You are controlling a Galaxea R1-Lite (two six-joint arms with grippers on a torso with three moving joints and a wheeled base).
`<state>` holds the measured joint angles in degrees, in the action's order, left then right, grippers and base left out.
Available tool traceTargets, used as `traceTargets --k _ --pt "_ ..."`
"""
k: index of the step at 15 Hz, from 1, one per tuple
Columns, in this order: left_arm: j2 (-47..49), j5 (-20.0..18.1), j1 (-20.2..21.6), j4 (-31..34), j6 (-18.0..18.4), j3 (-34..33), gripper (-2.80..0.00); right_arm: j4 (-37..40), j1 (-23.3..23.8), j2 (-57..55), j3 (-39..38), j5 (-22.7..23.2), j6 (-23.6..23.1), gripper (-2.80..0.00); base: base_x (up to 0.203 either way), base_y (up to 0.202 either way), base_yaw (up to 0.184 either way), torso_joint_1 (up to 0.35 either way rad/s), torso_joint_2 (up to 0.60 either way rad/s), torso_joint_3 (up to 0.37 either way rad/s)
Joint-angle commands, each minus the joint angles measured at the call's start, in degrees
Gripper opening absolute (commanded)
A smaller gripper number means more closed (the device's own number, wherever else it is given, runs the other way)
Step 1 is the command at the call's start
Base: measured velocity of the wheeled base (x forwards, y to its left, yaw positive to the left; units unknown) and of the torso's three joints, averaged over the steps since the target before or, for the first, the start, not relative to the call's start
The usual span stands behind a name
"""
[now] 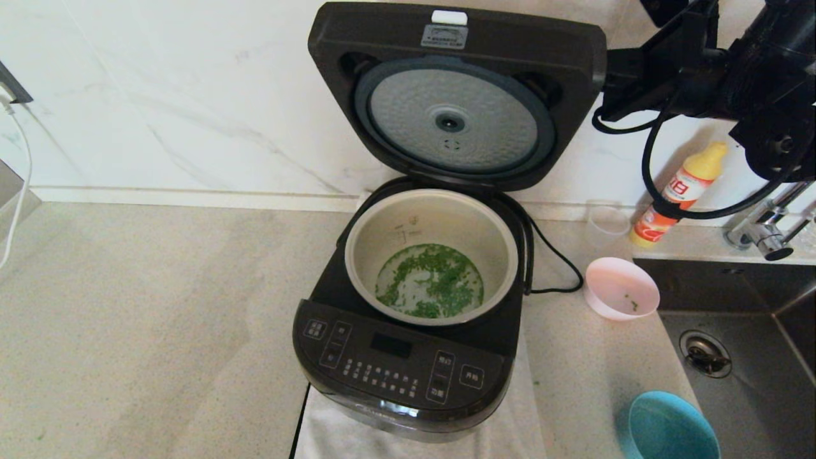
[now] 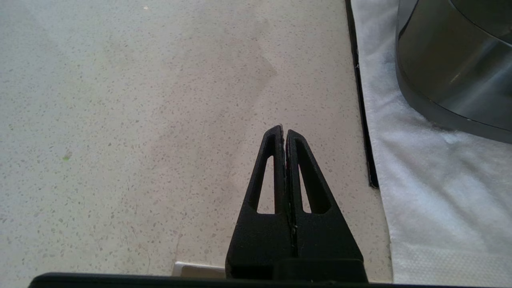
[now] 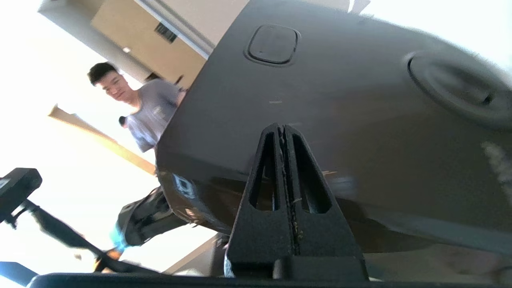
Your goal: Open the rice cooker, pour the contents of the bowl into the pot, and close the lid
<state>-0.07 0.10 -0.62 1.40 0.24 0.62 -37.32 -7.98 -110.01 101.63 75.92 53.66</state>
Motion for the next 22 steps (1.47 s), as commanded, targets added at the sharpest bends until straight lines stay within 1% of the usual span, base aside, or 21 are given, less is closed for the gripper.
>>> traceTargets --k 1,3,6,9,13,17,22 --pt "0.07 0.08 0.01 0.00 0.02 -0.01 -2.80 -0.26 -0.45 0.80 -2.88 2.23 0.30 -2.80 0.000 0.000 0.000 0.000 0.00 0.000" --pt "0.07 0.08 0.01 0.00 0.02 -0.01 -2.80 -0.30 -0.66 1.49 -5.24 4.14 0.24 -2.80 0.000 0.000 0.000 0.000 0.00 0.000" --pt "0.07 0.05 0.01 0.00 0.02 -0.01 -2.80 -0.29 -1.20 3.03 -8.15 4.54 0.22 -2.80 0.000 0.000 0.000 0.000 0.00 0.000" --pt "0.07 0.02 0.01 0.00 0.02 -0.01 -2.80 -0.30 -2.92 4.80 -12.07 5.35 0.21 -2.80 0.000 0.000 0.000 0.000 0.00 0.000" --pt "0.07 -0.01 0.01 0.00 0.02 -0.01 -2.80 -0.30 -5.29 4.73 -15.74 5.38 0.13 -2.80 0.000 0.000 0.000 0.000 0.00 0.000" --pt "0.07 0.08 0.01 0.00 0.11 -0.01 -2.80 -0.18 -5.73 4.32 -17.59 5.29 0.13 -2.80 0.000 0.000 0.000 0.000 0.00 0.000" --pt "0.07 0.07 0.01 0.00 0.10 -0.01 -2.80 -0.49 -6.13 4.39 -24.50 4.99 -0.53 -2.80 0.000 0.000 0.000 0.000 0.00 0.000"
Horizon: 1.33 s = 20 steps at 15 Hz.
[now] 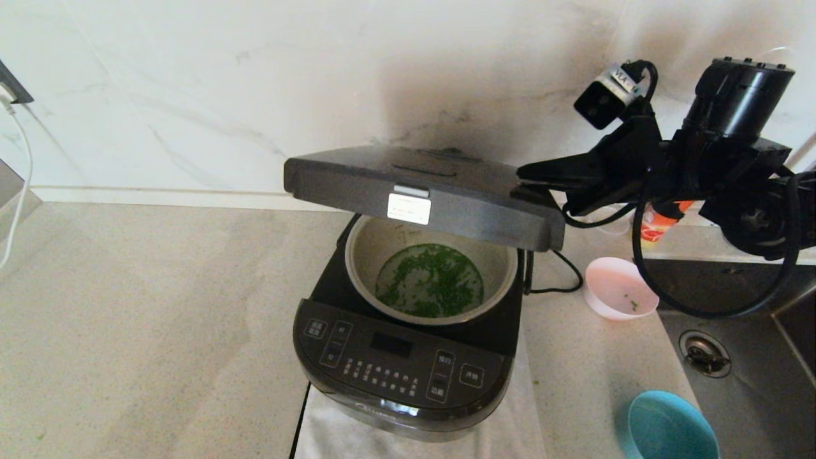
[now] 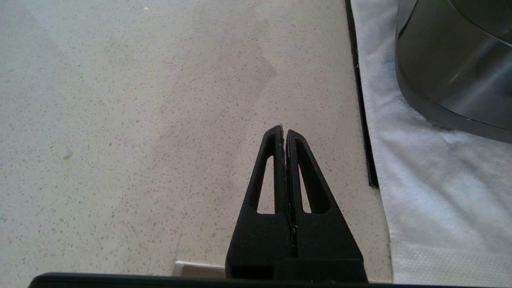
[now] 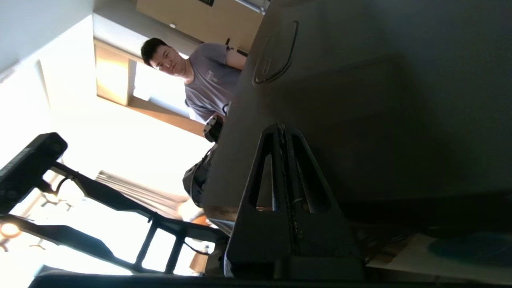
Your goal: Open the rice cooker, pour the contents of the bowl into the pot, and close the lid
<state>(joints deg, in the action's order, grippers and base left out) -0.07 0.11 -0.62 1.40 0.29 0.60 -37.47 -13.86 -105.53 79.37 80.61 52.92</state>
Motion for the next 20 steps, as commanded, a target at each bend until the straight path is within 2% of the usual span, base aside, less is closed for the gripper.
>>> traceTargets --k 1,4,10,13,20 --pt "0.07 0.02 0.01 0.00 0.02 0.02 -2.80 -1.00 -0.34 -0.23 -3.75 0.20 0.18 -2.80 0.000 0.000 0.000 0.000 0.00 0.000" --pt "0.07 -0.01 0.01 0.00 0.04 0.02 -2.80 -4.83 -1.11 -1.23 -8.43 -0.01 0.25 -2.80 0.000 0.000 0.000 0.000 0.00 0.000" --pt "0.07 0.04 0.01 0.00 -0.03 0.02 -2.80 -6.99 -2.20 -3.74 -12.90 -0.50 0.26 -2.80 0.000 0.000 0.000 0.000 0.00 0.000" --pt "0.07 -0.02 0.01 0.00 -0.03 0.02 -2.80 -9.39 -3.89 -5.59 -15.38 -2.88 0.25 -2.80 0.000 0.000 0.000 0.000 0.00 0.000" --pt "0.07 -0.02 0.01 0.00 -0.03 0.02 -2.80 -11.65 -4.42 -10.04 -17.06 -4.49 0.17 -2.80 0.000 0.000 0.000 0.000 0.00 0.000"
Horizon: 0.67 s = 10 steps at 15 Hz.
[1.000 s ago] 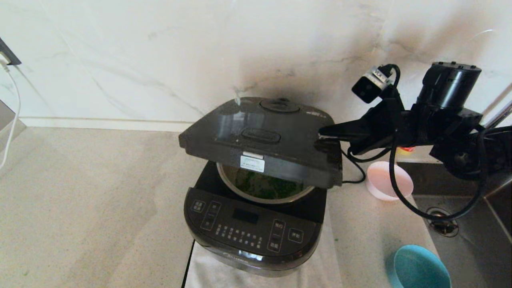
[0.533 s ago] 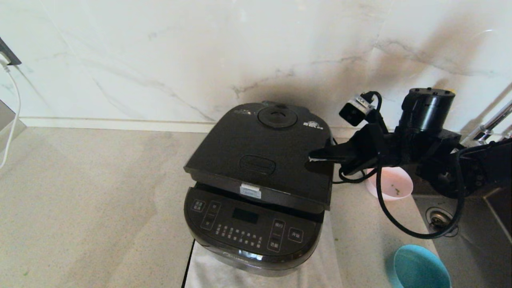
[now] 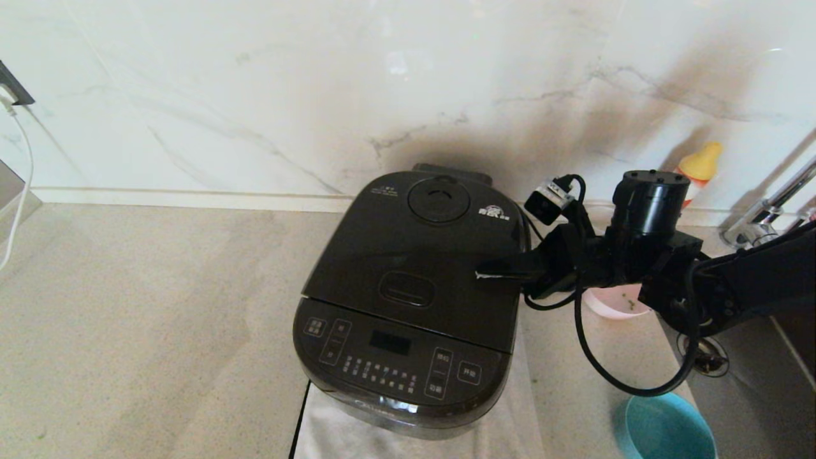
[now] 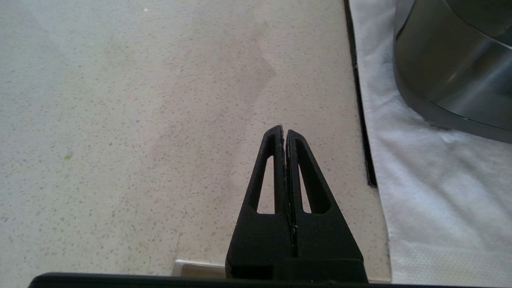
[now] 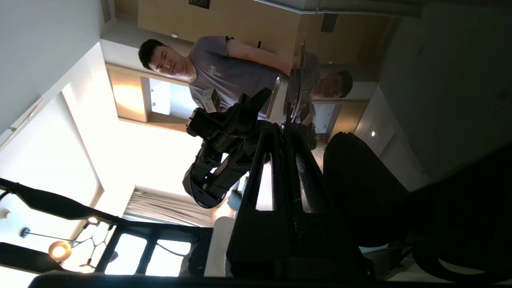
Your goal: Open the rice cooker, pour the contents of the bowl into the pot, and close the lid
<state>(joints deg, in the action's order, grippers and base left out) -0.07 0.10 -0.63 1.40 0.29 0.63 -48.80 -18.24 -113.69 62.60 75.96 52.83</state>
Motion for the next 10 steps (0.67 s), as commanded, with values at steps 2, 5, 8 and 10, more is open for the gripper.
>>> traceTargets --k 2,5,8,10 --pt "0.07 0.08 0.02 0.00 -0.03 -0.02 -2.80 -2.63 -0.04 -2.40 -1.85 0.10 0.33 -2.80 0.000 0.000 0.000 0.000 0.00 0.000" --pt "0.07 -0.01 0.02 0.00 -0.03 -0.02 -2.80 -3.94 0.10 -2.28 -2.91 0.07 0.34 -2.80 0.000 0.000 0.000 0.000 0.00 0.000" --pt "0.07 -0.01 0.02 0.00 0.02 -0.02 -2.80 -3.93 0.59 0.55 -2.81 -0.59 0.60 -2.80 0.000 0.000 0.000 0.000 0.00 0.000" --pt "0.07 0.08 0.02 0.00 0.06 -0.02 -2.80 -3.49 0.75 1.72 -1.71 -2.13 1.04 -2.80 0.000 0.000 0.000 0.000 0.00 0.000"
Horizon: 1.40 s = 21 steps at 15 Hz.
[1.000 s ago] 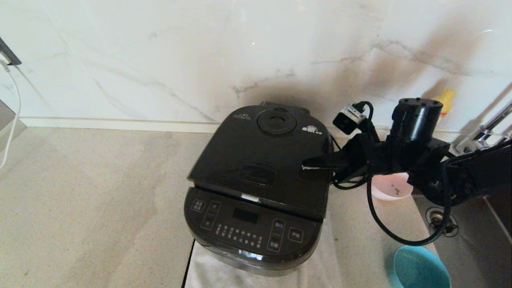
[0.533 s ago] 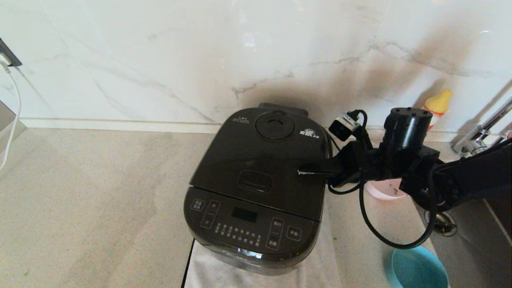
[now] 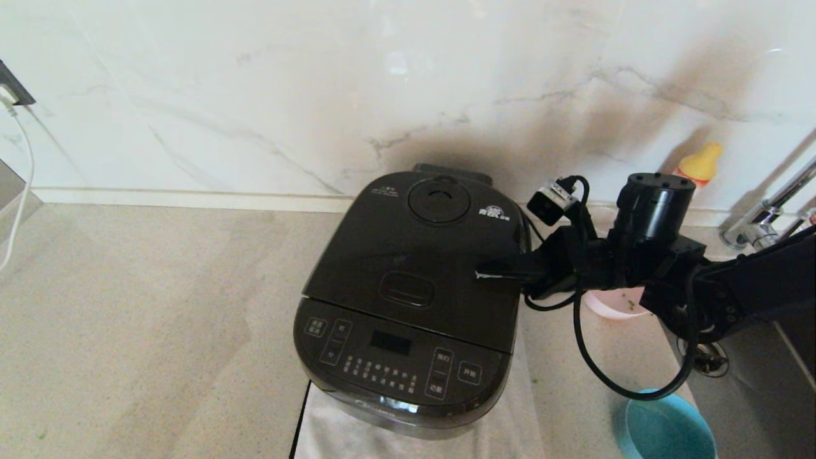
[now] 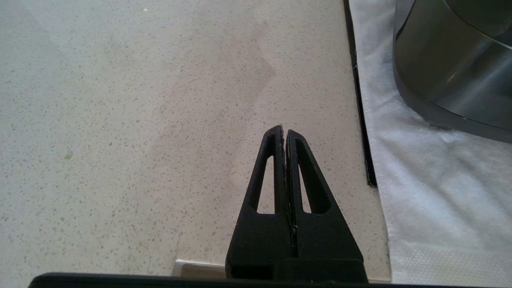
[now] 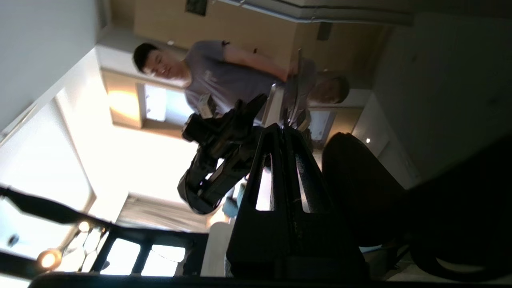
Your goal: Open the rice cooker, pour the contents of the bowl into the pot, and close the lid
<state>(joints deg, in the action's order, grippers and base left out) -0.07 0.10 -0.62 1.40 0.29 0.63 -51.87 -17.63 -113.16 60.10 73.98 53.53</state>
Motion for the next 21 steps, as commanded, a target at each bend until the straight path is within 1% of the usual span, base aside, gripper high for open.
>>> traceTargets --k 1,2,4,6,9,11,14,17,19,21 --pt "0.07 0.08 0.01 0.00 0.06 -0.01 -2.80 -0.04 -0.06 1.10 1.04 -1.59 0.43 -2.80 0.000 0.000 0.000 0.000 0.00 0.000" --pt "0.07 0.02 0.01 0.00 -0.03 -0.01 -2.80 0.64 -0.40 1.05 1.07 -3.82 0.38 -2.80 0.000 0.000 0.000 0.000 0.00 0.000" --pt "0.07 0.04 0.01 0.00 -0.03 -0.01 -2.80 4.04 -1.28 0.72 1.89 -9.81 0.06 -2.80 0.000 0.000 0.000 0.000 0.00 0.000" --pt "0.07 -0.01 0.01 0.00 -0.03 -0.01 -2.80 4.96 -1.01 0.90 2.76 -12.06 -0.18 -2.80 0.000 0.000 0.000 0.000 0.00 0.000" --pt "0.07 0.01 0.01 0.00 0.04 -0.01 -2.80 8.61 -1.46 1.23 4.91 -19.00 -0.45 -2.80 0.000 0.000 0.000 0.000 0.00 0.000" --pt "0.07 -0.01 0.01 0.00 0.06 -0.01 -2.80 10.84 -1.53 0.44 5.64 -20.87 -0.60 -2.80 0.000 0.000 0.000 0.000 0.00 0.000" --pt "0.07 0.08 0.01 0.00 -0.03 -0.01 -2.80 12.94 -2.05 -1.44 5.64 -24.74 -2.47 -2.80 0.000 0.000 0.000 0.000 0.00 0.000" --pt "0.07 0.08 0.01 0.00 -0.03 -0.01 -2.80 15.06 -2.06 -1.50 5.69 -25.08 -3.60 -2.80 0.000 0.000 0.000 0.000 0.00 0.000" --pt "0.07 0.06 0.01 0.00 -0.02 -0.01 -2.80 17.70 -2.06 -2.39 6.61 -27.32 -3.84 -2.80 0.000 0.000 0.000 0.000 0.00 0.000" --pt "0.07 0.08 0.01 0.00 0.06 -0.01 -2.80 18.46 -1.99 -2.02 6.78 -27.91 -4.62 -2.80 0.000 0.000 0.000 0.000 0.00 0.000"
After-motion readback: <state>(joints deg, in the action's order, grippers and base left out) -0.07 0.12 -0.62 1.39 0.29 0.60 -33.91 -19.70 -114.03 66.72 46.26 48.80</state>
